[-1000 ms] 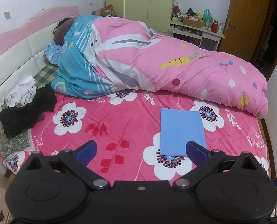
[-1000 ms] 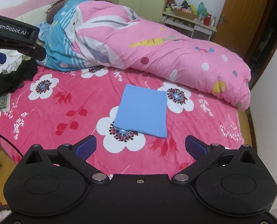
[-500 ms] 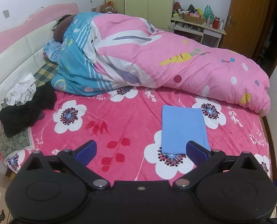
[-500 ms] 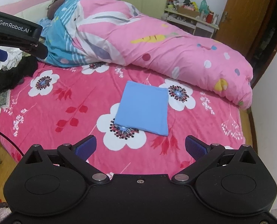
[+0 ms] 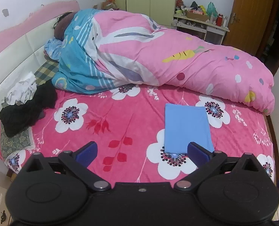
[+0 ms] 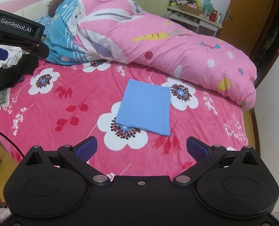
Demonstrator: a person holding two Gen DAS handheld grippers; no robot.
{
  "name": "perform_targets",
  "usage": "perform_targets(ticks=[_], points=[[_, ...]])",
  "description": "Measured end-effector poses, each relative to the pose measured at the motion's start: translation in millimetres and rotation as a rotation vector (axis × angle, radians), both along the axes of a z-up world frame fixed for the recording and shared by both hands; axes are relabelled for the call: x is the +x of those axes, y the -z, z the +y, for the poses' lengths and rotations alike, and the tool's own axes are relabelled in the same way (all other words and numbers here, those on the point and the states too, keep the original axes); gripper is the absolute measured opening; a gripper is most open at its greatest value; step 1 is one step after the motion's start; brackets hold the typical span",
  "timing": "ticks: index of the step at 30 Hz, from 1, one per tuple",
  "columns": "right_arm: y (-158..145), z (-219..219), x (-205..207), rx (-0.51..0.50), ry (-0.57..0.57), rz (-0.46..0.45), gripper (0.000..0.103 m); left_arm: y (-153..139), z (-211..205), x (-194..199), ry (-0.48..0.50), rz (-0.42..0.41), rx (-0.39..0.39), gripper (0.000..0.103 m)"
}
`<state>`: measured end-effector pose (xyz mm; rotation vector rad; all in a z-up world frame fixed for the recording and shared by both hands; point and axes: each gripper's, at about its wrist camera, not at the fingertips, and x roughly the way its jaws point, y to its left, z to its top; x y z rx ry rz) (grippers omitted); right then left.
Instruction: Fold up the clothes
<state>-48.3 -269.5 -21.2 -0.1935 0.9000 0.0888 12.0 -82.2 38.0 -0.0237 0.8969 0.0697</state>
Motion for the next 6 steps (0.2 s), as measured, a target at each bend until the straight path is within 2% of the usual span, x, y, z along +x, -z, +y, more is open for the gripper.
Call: perform_targets(ticks=[6], points=[[0.7, -1.7, 0.5, -0.002, -0.002, 0.001, 0.103, 2.1, -1.4, -0.1, 0.000, 0.003, 0.012, 0.102]])
